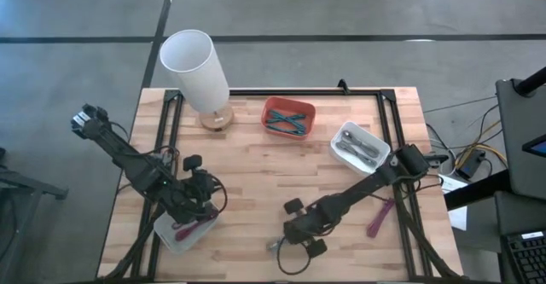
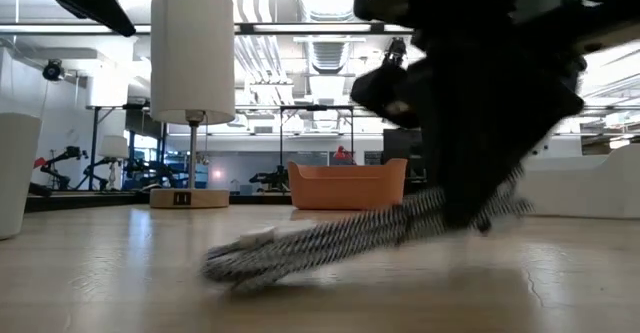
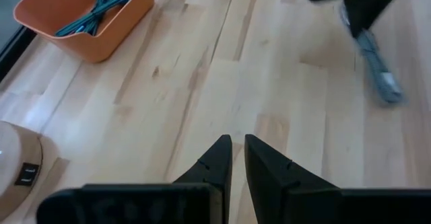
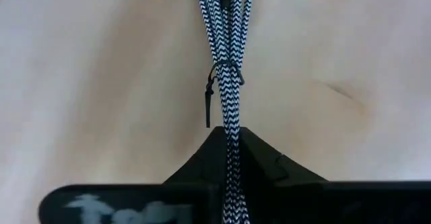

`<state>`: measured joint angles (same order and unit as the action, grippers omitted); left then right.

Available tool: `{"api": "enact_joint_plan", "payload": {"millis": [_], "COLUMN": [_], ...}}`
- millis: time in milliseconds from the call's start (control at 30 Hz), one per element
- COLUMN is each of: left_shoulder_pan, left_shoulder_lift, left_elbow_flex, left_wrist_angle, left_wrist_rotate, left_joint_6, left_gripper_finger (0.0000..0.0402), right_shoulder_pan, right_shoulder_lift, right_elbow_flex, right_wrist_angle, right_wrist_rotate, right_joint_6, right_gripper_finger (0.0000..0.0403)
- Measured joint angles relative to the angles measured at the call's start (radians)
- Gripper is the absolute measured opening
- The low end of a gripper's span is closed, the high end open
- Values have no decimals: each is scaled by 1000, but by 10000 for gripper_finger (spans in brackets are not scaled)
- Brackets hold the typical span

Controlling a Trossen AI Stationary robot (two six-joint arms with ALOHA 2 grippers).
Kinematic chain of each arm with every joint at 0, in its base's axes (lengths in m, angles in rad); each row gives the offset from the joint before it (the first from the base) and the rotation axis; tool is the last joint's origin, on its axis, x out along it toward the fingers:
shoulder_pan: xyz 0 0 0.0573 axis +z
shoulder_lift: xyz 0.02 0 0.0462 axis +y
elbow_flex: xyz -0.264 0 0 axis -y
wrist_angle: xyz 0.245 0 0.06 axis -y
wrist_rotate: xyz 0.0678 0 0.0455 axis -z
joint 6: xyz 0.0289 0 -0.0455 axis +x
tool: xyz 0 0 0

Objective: Pick & Place USB Port
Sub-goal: Put the white and black charger cable into the white bin

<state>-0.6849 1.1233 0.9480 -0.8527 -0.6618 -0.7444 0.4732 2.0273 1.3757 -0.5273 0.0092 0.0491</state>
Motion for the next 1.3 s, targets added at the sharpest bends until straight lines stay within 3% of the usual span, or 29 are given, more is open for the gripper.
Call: {"api": "enact_joint_plan", "payload": {"millis": [167, 333, 933, 1300], "left_shoulder_pan": [0, 0, 0, 0], "left_shoulder_lift": [0, 0, 0, 0], "left_elbow_flex": [-4, -4, -4, -4], "left_wrist_angle": [20, 26, 41, 51], "left_wrist_rotate": [0, -1, -7, -9], "left_joint_6": [0, 0, 0, 0], "left_gripper_finger": [46, 46, 46, 46], "right_shoulder_pan": [-6, -19, -45, -49], "right_shoulder_lift": [-68, -218, -830, -1082], "right_elbow_flex": [29, -39, -574, -736], "right_wrist_angle": [-193, -208, -248, -607], "right_wrist_rotate": [142, 214, 607, 618], "right_joint_6": [19, 108, 604, 1061], "right_gripper_finger": [22, 22, 22, 22]}}
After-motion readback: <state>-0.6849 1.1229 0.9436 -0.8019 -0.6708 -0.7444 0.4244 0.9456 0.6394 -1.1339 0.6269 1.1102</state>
